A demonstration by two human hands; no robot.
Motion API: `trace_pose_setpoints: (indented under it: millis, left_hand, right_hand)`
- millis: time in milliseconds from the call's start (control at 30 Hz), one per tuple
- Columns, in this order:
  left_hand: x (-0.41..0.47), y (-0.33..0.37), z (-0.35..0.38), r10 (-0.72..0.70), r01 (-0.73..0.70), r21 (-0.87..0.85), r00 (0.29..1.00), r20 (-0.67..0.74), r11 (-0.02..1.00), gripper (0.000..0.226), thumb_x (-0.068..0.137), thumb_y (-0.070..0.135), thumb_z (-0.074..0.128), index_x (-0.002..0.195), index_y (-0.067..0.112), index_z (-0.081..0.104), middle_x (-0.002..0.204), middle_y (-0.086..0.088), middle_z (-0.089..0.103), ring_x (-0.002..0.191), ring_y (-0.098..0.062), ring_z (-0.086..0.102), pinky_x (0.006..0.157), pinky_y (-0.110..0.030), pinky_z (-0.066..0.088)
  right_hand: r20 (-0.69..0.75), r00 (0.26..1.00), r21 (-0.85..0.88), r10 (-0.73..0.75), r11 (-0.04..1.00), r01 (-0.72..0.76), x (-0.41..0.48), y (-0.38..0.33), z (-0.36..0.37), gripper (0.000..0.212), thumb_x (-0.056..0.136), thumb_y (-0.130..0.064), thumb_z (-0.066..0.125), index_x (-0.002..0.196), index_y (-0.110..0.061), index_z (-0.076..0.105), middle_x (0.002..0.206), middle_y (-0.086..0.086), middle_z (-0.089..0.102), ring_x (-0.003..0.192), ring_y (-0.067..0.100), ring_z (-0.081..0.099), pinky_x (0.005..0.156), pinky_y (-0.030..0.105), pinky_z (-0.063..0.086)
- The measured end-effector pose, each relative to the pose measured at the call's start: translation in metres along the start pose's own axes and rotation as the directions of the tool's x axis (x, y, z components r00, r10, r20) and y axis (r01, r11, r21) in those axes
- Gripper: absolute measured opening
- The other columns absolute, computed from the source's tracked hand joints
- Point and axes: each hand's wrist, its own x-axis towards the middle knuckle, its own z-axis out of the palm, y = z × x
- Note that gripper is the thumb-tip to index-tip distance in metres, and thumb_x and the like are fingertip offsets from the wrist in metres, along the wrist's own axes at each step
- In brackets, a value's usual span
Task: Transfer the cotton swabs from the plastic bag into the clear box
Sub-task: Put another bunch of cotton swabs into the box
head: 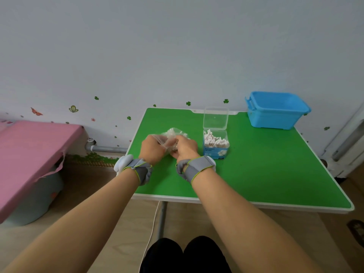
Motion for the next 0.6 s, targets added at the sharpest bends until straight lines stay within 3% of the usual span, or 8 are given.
trace_pose_setpoints:
  millis: [133,267,333,433,500,600]
  left_hand:
    - [-0.006,0.004,-0.004,0.107,-0.107,-0.006,0.993,0.047,0.994,0.022,0.089,0.029,0.064,0.090,0.010,0.076,0.084,-0.005,0.075,0.075,-0.018,0.071,0.075,-0.033,0.058]
    - [-0.009,0.012,-0.008,0.199,-0.201,0.019,0.977,0.070,0.979,0.022,0.091,0.027,0.061,0.093,0.010,0.074,0.087,-0.005,0.074,0.079,-0.019,0.070,0.077,-0.035,0.057]
    - [-0.010,0.013,-0.008,0.152,-0.152,-0.002,0.988,0.033,0.988,0.027,0.093,0.029,0.056,0.093,0.009,0.074,0.084,-0.007,0.073,0.071,-0.019,0.065,0.069,-0.031,0.053]
    - [-0.010,0.013,-0.005,0.017,-0.018,-0.059,1.000,-0.015,0.998,0.028,0.096,0.020,0.051,0.093,-0.001,0.070,0.078,-0.015,0.066,0.059,-0.020,0.050,0.053,-0.026,0.040]
    - [-0.007,0.014,-0.004,-0.028,0.021,-0.107,0.998,-0.064,0.994,0.027,0.095,0.012,0.051,0.091,-0.009,0.067,0.087,-0.025,0.067,0.066,-0.022,0.051,0.058,-0.029,0.042]
    - [-0.007,0.018,-0.002,-0.079,0.064,-0.184,0.994,-0.078,0.981,0.033,0.094,0.014,0.055,0.090,-0.018,0.063,0.091,-0.030,0.066,0.069,-0.023,0.050,0.062,-0.033,0.042]
  right_hand:
    - [0.072,0.992,0.167,0.103,0.979,-0.114,0.001,-0.006,-0.006,0.019,0.087,-0.014,0.066,0.075,-0.005,0.054,0.093,0.015,0.064,0.082,0.028,0.064,0.073,0.037,0.057]
    - [0.094,0.985,0.209,0.148,0.964,-0.165,0.002,-0.008,-0.008,0.018,0.085,-0.014,0.069,0.089,0.001,0.060,0.105,0.018,0.066,0.097,0.032,0.066,0.087,0.044,0.055]
    - [0.098,0.983,0.218,0.153,0.961,-0.171,0.003,-0.007,-0.008,0.024,0.083,-0.010,0.069,0.101,0.004,0.061,0.109,0.020,0.066,0.094,0.032,0.066,0.086,0.044,0.055]
    - [0.115,0.980,0.236,0.165,0.953,-0.189,0.003,-0.006,-0.010,0.012,0.083,-0.004,0.065,0.091,0.001,0.057,0.109,0.021,0.066,0.096,0.033,0.066,0.084,0.043,0.056]
    - [0.126,0.976,0.246,0.177,0.948,-0.203,0.003,-0.007,-0.011,0.006,0.083,-0.001,0.062,0.084,0.000,0.056,0.106,0.020,0.066,0.092,0.032,0.066,0.084,0.043,0.056]
    - [0.160,0.972,0.241,0.175,0.948,-0.210,0.003,-0.006,-0.012,0.005,0.083,0.000,0.059,0.089,0.000,0.059,0.098,0.017,0.066,0.077,0.026,0.064,0.078,0.039,0.056]
